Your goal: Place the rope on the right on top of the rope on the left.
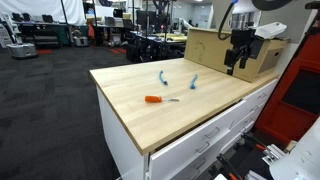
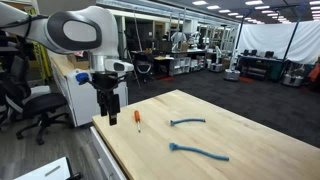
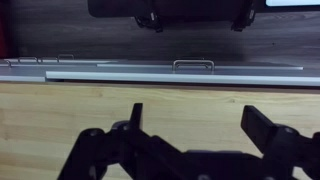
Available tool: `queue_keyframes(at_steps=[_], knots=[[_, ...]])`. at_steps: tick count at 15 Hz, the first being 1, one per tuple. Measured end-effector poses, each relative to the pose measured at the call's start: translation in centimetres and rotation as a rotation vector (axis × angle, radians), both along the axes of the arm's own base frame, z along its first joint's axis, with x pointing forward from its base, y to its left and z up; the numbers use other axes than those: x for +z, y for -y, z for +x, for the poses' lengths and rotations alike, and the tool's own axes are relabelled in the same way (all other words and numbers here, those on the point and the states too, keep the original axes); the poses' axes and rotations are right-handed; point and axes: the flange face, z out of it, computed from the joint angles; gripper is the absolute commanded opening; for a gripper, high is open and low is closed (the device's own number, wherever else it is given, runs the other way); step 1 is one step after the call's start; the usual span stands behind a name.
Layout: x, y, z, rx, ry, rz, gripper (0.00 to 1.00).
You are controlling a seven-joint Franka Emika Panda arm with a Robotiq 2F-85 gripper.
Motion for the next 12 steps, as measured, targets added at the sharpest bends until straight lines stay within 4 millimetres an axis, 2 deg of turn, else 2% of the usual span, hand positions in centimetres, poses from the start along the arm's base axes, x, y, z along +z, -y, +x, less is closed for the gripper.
queue_keyframes(at_steps=[4, 7, 12], knots=[[0.1, 0.0, 0.1, -0.021, 0.012, 0.008, 1.00], [0.8, 0.8, 0.9, -0.088, 0.042, 0.081, 1.00], [1.2, 2.4, 5.2, -0.278, 0.174, 0.165, 1.00]])
